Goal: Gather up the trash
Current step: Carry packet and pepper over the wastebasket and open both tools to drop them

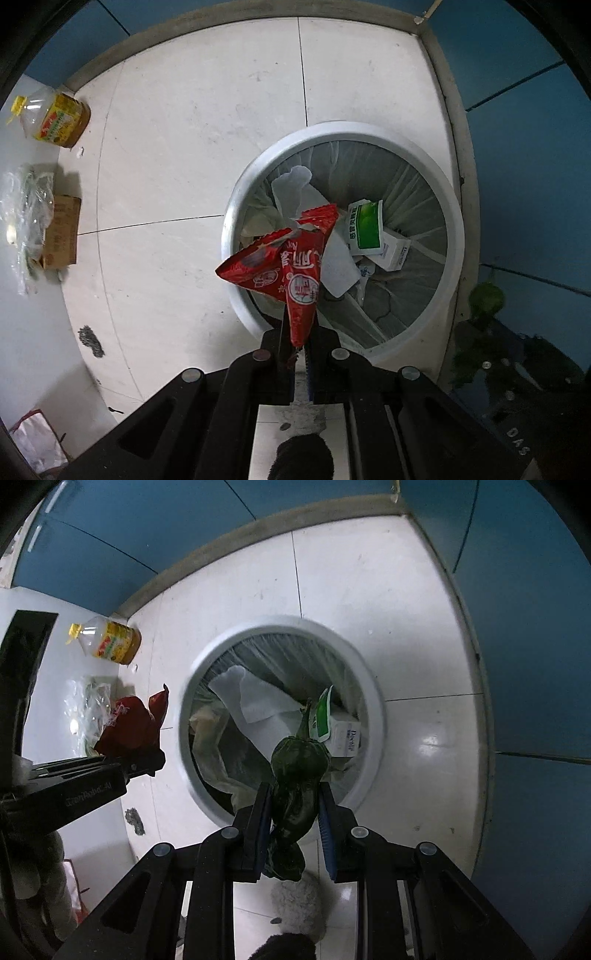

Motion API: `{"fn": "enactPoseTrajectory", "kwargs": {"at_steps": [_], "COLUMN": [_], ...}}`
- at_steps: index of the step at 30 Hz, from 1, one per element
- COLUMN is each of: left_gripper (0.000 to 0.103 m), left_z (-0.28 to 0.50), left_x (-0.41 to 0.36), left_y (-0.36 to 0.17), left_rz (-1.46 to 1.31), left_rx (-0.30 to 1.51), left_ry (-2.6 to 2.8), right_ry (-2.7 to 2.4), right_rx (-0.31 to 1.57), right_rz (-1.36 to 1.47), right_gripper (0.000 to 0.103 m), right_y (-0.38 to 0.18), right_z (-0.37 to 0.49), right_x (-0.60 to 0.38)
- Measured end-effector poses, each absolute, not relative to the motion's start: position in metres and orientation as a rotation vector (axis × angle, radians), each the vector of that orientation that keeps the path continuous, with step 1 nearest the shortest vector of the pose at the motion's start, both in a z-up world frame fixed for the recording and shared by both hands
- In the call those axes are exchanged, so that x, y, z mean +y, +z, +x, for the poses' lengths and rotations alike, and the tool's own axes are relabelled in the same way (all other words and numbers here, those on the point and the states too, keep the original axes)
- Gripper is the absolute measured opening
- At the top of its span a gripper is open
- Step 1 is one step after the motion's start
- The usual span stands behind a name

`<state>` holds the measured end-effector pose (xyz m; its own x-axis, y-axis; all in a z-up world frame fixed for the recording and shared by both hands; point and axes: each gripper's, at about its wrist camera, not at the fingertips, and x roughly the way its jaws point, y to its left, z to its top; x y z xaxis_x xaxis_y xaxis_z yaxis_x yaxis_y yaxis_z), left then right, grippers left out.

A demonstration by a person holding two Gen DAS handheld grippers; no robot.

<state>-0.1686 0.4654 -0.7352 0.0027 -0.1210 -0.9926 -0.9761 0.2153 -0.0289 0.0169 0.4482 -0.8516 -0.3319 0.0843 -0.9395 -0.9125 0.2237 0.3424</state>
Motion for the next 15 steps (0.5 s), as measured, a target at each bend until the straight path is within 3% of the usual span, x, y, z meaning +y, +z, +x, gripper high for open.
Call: {"fn": "enactPoseTrajectory", "kwargs": {"at_steps": [6,7,8,9,10,11,12,14,15], "left_gripper": [0.006,0.01,0.017,0.049,0.094,0.103,0.103,0.103,0.103], "left_z": [-0.176,-0.178,-0.179,-0.182,-0.183,-0.186,-0.188,-0.193,-0.196], "left_x": [0.475,0.476,0.477,0.478,0.479,0.48,0.48,0.479,0.478], "left_y": [-0.732,-0.728,-0.725,-0.721,-0.72,-0.716,-0.713,-0.704,-0.7], "left_rz": [-1.181,-1.175,-1.172,-1.168,-1.166,-1.16,-1.143,-1.092,-1.08], "left_rx": [1.321,1.315,1.31,1.302,1.3,1.295,1.296,1.312,1.312], "left_ry": [0.966,0.969,0.973,0.984,0.995,1.009,1.023,1.063,1.071], "right_ry": [1.293,1.29,1.291,1.29,1.288,1.287,1.281,1.264,1.252], "right_rx": [1.519,1.518,1.512,1.502,1.492,1.473,1.456,1.422,1.396], "right_rz": [-0.867,-0.877,-0.886,-0.895,-0.9,-0.908,-0.921,-0.945,-0.955], "right_gripper": [0.032,0.041,0.059,0.068,0.075,0.076,0.079,0.103,0.103], "right_y": [-0.865,-0.864,-0.861,-0.859,-0.855,-0.851,-0.846,-0.841,-0.836], "right_z": [0.007,0.007,0.006,0.005,0.006,0.005,0.005,0.005,0.005], "right_x": [0.454,0.454,0.454,0.454,0.453,0.452,0.452,0.45,0.449]}}
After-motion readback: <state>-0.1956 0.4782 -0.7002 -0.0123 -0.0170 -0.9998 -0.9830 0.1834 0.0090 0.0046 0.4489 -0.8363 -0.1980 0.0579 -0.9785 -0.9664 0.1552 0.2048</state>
